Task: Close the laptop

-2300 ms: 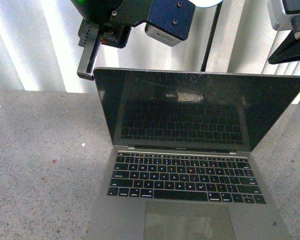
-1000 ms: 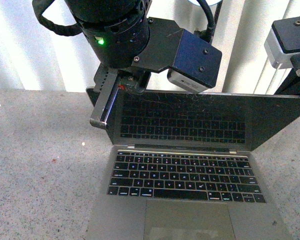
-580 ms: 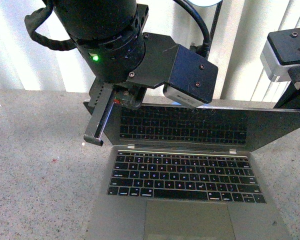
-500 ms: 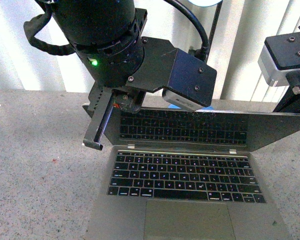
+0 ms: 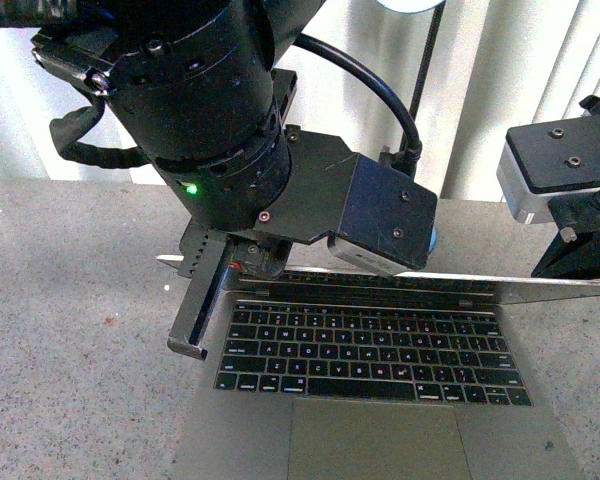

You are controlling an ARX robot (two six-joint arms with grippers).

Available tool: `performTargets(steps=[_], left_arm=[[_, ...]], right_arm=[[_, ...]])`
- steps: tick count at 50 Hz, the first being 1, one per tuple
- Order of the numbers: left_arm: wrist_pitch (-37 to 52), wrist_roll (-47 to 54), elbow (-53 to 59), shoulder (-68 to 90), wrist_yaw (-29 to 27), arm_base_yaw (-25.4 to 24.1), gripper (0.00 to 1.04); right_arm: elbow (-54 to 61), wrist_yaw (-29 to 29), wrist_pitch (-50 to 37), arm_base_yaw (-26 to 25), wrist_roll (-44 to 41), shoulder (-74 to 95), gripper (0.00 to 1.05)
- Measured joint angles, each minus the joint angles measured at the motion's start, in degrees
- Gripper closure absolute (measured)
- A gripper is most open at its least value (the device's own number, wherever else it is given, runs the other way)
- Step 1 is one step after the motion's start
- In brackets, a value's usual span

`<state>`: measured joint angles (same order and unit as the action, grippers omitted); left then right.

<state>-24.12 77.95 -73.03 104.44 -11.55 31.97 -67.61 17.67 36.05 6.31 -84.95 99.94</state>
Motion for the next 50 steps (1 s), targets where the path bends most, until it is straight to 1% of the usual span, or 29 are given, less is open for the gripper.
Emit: performTargets(steps=[50], left_arm=[[6.23,-2.97,4.33,5.33,2.56,1.33,1.01]], right_arm=[[5.6,2.95,-10.01,1.38,2.91,4.5,1.02]])
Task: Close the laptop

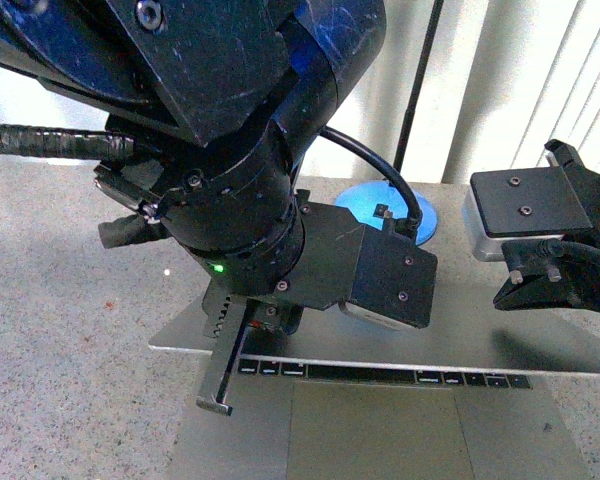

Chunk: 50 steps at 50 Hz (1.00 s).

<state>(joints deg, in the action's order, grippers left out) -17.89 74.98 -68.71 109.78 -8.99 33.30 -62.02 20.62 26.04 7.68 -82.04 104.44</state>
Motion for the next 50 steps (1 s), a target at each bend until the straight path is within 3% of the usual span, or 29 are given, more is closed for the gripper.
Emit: performTargets(steps=[50], left_arm=[[7.61,-4.44,6.69,5.81,2.82,3.08,1.01]], right_arm=[[10.58,3.82,-13.55,1.16,4.57,7.3,1.02]])
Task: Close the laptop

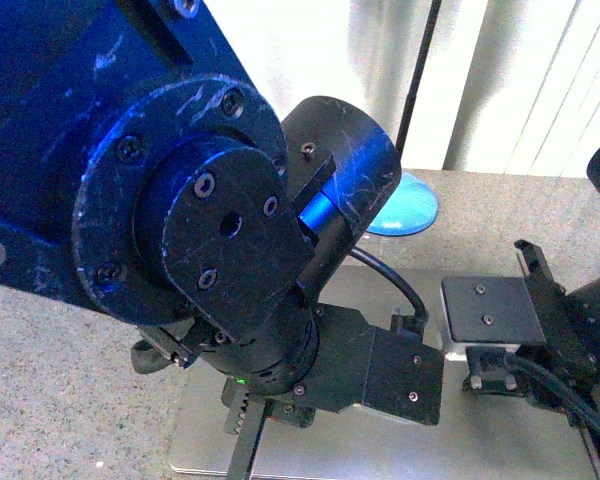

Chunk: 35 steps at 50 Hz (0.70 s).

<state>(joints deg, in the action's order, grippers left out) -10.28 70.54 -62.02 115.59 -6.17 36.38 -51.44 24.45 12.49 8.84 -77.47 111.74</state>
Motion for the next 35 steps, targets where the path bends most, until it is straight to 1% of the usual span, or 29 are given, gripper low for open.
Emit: performTargets(steps=[12,29,35], left_arm=[[0.9,-0.35,0.7,0.0,0.15,0.02,1.01],[1.03,-0.44,0.74,-0.76,0.17,-0.44,1.01],[2.67,-1.14,0.9,-2.67,0.9,-1.36,1.01]], right_arm=[[0.87,0.15,-1.36,0.04,0.17,0.24,1.02],[0.83,0.33,-0.87,0.09,0.9,-0.55,1.02],[0.83,2.03,-1.38,0.04,2.01,-2.05,1.02]])
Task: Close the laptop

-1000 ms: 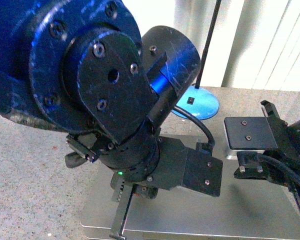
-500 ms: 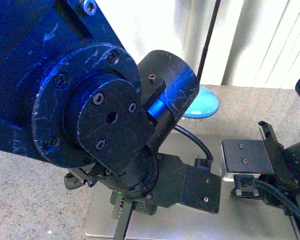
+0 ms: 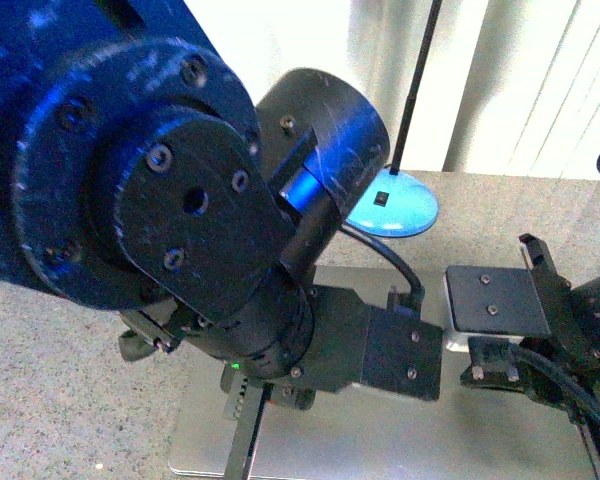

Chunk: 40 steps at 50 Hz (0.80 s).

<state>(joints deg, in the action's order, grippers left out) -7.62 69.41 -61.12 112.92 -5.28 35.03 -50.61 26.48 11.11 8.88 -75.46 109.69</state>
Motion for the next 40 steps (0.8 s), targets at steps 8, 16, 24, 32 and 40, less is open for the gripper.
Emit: performTargets(steps=[8,16,24,32,40], left_arm=[[5.73,-3.17,0.11,-5.05,4.35,-2.38,1.01],[16.35,-8.87,1.18,-8.87,5.29,-5.11,1.01],[27.08,-20.11,5.01,-13.6,3.93,-9.53,1.01],[32.52,-37.75,14.12,-22.03,2.93,-16.66,1.01],[32.79,-51.39,26.1,-34.07,4.5,-28.02,1.01]], right_arm=[[0.0,0.9,-8.13,-0.35,3.69,-4.13,1.02],[0.66,-3.04,-20.26,-0.63,8.9,-6.91,1.02],[3.34,-3.26,-30.86,-1.62,18.58,-12.15,1.02],[7.06,-7.26,-39.65,-2.89,35.08,-20.13,1.02],[13.14,-12.98,-43.43,-5.68,51.25,-29.03,1.02]])
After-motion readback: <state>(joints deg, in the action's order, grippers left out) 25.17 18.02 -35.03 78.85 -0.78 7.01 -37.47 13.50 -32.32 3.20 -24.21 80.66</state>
